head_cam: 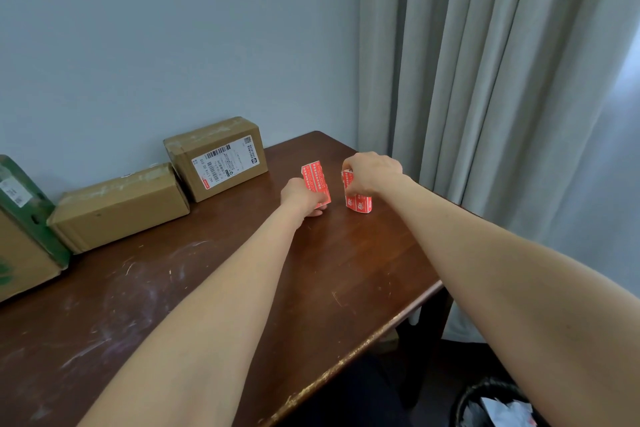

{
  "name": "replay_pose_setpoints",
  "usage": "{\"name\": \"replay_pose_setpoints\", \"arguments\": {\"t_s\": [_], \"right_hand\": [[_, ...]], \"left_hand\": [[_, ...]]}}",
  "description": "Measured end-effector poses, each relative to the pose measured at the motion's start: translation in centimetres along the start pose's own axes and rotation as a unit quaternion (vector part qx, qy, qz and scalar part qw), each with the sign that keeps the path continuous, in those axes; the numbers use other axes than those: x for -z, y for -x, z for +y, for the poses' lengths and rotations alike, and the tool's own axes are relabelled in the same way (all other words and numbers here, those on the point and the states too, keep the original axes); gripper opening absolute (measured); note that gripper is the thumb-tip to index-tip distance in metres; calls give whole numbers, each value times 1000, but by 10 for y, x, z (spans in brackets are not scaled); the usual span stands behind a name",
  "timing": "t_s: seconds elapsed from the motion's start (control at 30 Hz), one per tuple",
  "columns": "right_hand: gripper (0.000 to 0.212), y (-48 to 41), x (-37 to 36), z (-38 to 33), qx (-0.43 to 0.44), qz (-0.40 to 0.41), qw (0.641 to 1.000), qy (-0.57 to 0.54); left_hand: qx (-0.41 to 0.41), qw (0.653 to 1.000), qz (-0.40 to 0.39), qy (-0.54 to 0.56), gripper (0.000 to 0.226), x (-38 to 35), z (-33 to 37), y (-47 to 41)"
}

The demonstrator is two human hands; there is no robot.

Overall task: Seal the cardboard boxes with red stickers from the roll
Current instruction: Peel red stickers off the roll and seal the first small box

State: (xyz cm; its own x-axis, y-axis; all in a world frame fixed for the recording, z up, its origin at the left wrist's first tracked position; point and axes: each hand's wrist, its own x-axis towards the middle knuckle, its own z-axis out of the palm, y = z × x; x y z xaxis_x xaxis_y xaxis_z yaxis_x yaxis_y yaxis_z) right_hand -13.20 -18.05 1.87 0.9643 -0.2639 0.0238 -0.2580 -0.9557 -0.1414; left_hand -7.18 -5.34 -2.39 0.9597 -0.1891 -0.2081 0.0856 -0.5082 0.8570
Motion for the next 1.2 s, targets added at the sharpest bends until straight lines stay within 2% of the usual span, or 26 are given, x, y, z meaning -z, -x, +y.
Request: {"name": "replay_pose_setpoints", "arguments": {"t_s": [0.2,0.6,0.73,0.9,1.07,1.2], "right_hand": [[50,3,3,21,-38,1,999,7],[81,10,11,29,-37,-4,999,-14],[86,12,11,30,-46,-5,999,-17],[91,22,17,25,-67,51,996,-19],[64,31,29,9,-29,169,982,-78],[53,29,30,-15,28,169,973,-156]], "left_hand": [[-9,1000,-11,12,25,-9,8,4],[-39,999,-16,9,36,-5,15,8],[-37,999,-18,3,38,2,13,12],[-49,999,-16,4,38,9,17,19],[-76,997,-21,2,37,21,21,28],[-87,996,-18,0,30,37,24,36]]}}
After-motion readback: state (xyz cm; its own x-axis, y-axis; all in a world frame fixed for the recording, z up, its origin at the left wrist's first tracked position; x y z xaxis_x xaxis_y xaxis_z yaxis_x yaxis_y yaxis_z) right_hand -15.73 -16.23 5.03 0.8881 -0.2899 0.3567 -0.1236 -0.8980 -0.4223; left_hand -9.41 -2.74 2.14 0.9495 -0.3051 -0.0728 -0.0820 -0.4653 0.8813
